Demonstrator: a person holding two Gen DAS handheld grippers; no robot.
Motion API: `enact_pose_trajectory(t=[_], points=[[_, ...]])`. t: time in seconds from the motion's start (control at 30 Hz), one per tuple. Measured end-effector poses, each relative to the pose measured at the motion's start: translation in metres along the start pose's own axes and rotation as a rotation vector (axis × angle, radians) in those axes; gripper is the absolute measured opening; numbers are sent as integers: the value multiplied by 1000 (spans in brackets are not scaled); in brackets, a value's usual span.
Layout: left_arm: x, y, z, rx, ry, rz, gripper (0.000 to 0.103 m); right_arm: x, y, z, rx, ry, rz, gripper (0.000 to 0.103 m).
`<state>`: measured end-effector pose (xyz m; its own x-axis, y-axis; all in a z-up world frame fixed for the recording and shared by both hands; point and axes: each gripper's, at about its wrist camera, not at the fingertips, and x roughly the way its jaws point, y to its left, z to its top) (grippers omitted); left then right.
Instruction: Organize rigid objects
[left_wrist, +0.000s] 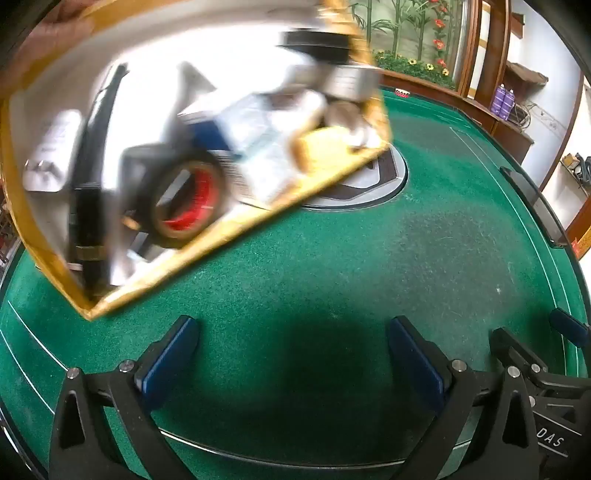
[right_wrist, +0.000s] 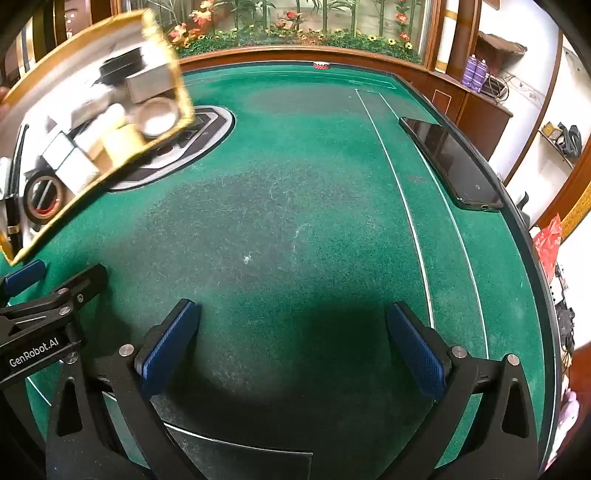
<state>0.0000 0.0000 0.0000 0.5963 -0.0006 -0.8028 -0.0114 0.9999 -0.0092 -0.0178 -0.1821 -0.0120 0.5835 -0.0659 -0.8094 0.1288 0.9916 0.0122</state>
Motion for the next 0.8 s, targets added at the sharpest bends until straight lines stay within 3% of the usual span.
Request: enact_pose_trajectory(t=[0.8], points=[[-1,1,-1,-1,2,2,103,-2,3,-1,2,-1,3,103]])
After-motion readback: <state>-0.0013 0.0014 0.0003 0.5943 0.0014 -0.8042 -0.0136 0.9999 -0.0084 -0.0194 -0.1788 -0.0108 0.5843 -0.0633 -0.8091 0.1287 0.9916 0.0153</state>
